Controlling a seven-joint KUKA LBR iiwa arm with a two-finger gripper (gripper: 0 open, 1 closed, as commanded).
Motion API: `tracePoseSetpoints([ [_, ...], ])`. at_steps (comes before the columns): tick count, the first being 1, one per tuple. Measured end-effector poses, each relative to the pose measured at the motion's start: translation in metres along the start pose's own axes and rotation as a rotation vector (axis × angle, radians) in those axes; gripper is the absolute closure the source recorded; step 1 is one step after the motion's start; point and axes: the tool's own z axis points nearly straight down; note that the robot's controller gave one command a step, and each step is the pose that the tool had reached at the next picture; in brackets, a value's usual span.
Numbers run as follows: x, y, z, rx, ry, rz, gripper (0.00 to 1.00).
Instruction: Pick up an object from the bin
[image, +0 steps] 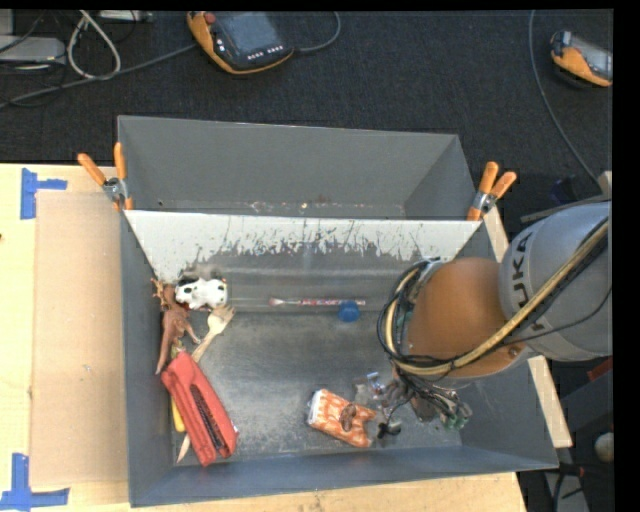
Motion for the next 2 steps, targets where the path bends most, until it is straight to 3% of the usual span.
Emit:
tracePoseSetpoints([
  [1,-0.003,0.002,-0.073,-0.002,0.003,0.036,1.0],
  [2,-0.007,0.001,-0.141,-0.004,0.009,-0.023,1.0],
])
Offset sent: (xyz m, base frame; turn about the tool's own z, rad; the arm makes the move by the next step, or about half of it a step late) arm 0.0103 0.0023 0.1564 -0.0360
